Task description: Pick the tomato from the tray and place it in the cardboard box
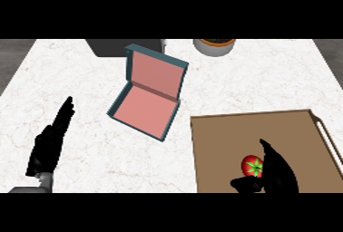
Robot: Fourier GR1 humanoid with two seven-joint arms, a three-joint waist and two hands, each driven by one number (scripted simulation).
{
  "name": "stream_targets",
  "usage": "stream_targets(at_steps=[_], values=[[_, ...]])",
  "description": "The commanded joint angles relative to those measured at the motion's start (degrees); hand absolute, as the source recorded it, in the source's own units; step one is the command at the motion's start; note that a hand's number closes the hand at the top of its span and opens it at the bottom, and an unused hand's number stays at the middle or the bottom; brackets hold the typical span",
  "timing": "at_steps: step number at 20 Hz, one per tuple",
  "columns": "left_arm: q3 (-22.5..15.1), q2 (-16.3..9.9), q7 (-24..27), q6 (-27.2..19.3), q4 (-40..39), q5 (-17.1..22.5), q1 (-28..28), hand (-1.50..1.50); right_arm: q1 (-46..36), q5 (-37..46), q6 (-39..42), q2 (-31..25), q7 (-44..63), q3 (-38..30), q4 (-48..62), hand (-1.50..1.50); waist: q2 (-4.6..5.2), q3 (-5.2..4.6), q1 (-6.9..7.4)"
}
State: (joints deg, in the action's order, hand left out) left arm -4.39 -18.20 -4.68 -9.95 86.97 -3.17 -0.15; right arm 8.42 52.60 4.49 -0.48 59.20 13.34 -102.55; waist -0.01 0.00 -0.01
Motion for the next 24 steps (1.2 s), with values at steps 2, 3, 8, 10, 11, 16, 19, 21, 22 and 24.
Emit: stream_targets(at_steps=[2,3,8,10,11,16,19,21,22,24], values=[[1.76,0.02,-3.5,2.25,5.71,-0.77,1.51,0.0,-2.23,-0.3,-4.2,0.46,1.97,1.61,3.76,1.5,-0.02,0.01,0.13],[2.36,0.68,-0.85,2.5,3.42,-0.32,2.13,0.0,3.09,1.73,-4.68,-1.79,-3.53,0.54,2.3,1.5,-0.03,0.01,-0.01],[0.69,1.95,-3.35,1.0,4.15,-2.45,0.35,0.0,-2.49,13.82,-4.33,-0.57,4.0,3.29,3.05,1.5,-0.03,0.0,0.1],[3.45,0.26,1.29,4.02,0.08,-0.82,0.68,0.0,-0.31,15.1,-6.71,-1.83,0.67,3.25,2.29,1.5,-0.02,-0.01,-0.03],[1.66,2.46,-3.01,1.82,1.4,-2.72,-1.69,0.0,-3.96,13.72,-1.11,-2.08,3.44,0.88,-0.2,1.5,-0.02,0.0,-0.06],[0.23,1.73,0.36,3.53,1.39,-2.4,-0.54,0.0,-14.33,7.9,4.73,-13.84,-21.58,5.43,7.32,1.5,0.92,0.14,4.68],[-1.36,3.05,0.21,3.27,1.3,-3.12,-2.26,0.0,-19.57,5.79,7.73,-18.96,-33.83,8.78,8.87,1.5,1.6,0.25,6.49],[-0.68,2.91,0.48,3.46,0.98,-2.53,-2.31,0.0,-24.33,2.09,9.0,-23.12,-41.68,5.43,10.94,1.5,1.43,0.19,5.59],[-1.0,2.83,-1.11,2.72,1.41,-3.65,-3.38,0.0,-25.6,1.33,7.91,-24.78,-45.96,4.53,14.11,1.5,1.55,0.33,5.21],[-0.02,2.75,0.15,3.34,1.15,-2.31,-1.93,0.0,-30.71,-1.72,8.48,-28.79,-53.34,0.51,16.58,1.5,0.93,0.14,3.89]])
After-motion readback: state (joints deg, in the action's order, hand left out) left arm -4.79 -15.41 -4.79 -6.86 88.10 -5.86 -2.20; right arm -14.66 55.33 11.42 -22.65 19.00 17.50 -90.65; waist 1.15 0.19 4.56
